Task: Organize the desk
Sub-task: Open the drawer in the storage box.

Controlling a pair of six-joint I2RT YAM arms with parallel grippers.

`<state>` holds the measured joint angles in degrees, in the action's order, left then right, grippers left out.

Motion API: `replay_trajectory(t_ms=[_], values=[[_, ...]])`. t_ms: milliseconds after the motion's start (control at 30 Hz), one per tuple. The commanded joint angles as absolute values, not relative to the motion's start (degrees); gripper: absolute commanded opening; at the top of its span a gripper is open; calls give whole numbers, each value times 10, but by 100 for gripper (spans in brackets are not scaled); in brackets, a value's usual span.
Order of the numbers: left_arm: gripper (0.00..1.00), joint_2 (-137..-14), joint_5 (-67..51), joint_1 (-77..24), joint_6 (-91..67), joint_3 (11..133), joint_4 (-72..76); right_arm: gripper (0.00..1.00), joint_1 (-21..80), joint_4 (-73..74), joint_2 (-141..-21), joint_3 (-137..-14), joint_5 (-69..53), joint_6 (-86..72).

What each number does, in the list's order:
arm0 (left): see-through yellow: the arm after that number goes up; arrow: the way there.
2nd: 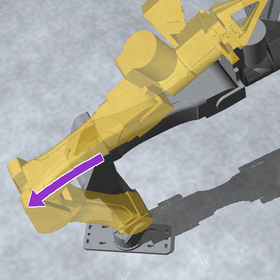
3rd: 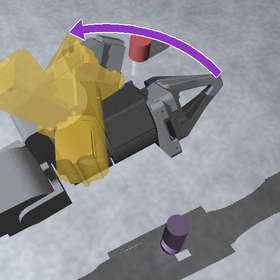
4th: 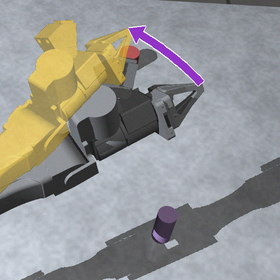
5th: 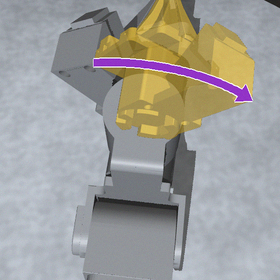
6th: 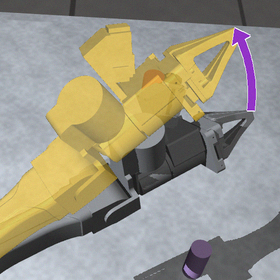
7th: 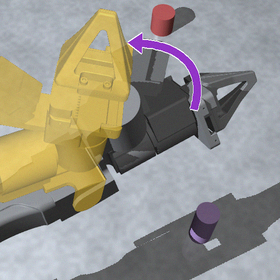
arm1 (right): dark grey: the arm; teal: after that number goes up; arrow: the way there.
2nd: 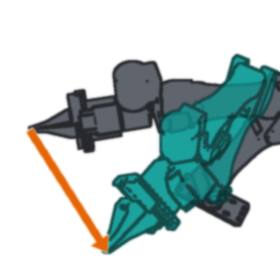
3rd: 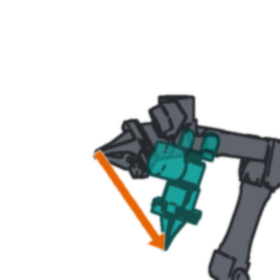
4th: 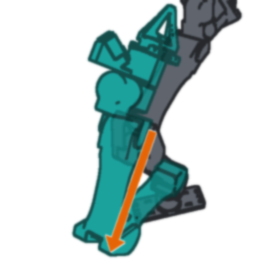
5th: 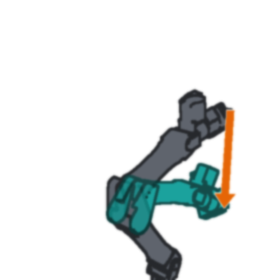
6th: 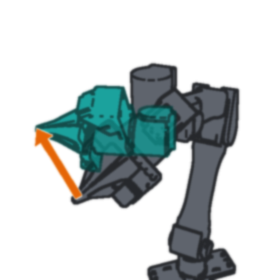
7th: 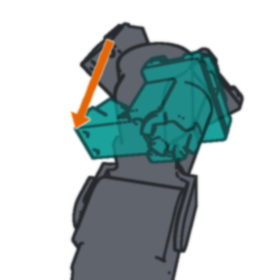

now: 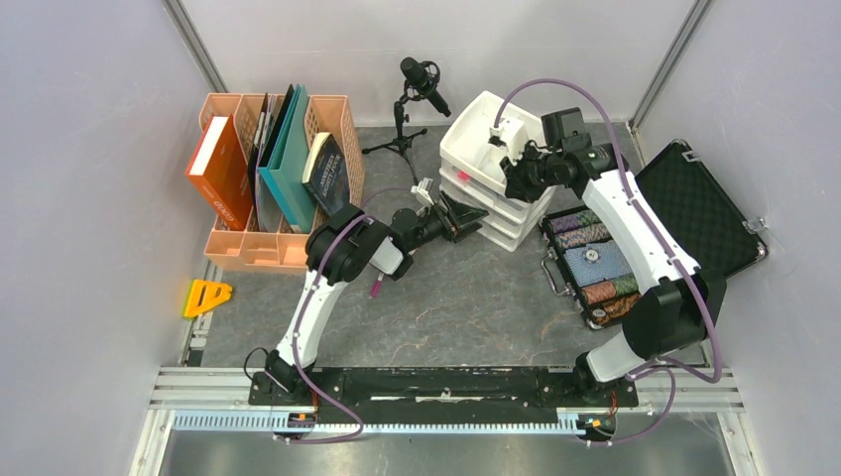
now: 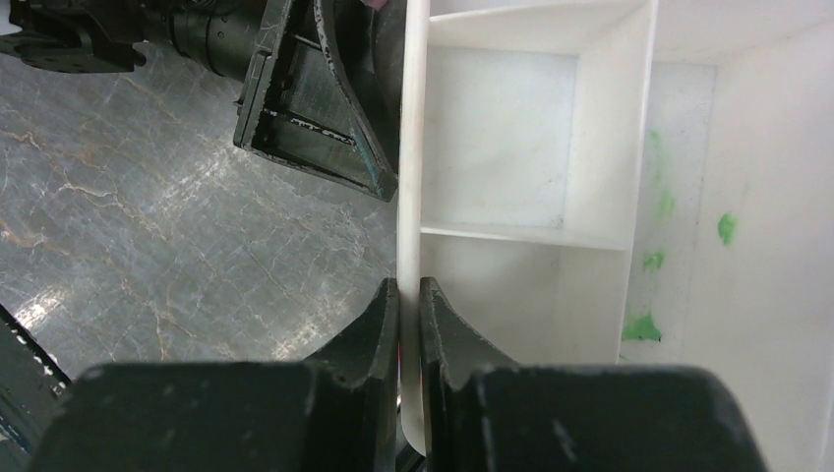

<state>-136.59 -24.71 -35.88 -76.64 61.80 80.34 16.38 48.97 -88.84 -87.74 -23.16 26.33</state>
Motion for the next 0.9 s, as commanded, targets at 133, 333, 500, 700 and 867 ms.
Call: replay_trajectory(t_ms=[133, 333, 500, 700, 867], values=[[89, -1373, -250, -353, -820, 613, 892, 0, 166, 438, -865, -844, -233, 260], [82, -1356, -279, -344, -815, 613, 892, 0, 166, 431, -860, -831, -207, 263], [82, -1334, -309, -342, -791, 604, 892, 0, 166, 432, -865, -839, -194, 263], [82, -1294, -317, -341, -770, 552, 892, 0, 166, 438, -872, -847, -180, 271], [82, -1253, -325, -337, -754, 496, 892, 0, 166, 439, -873, -845, -169, 274]])
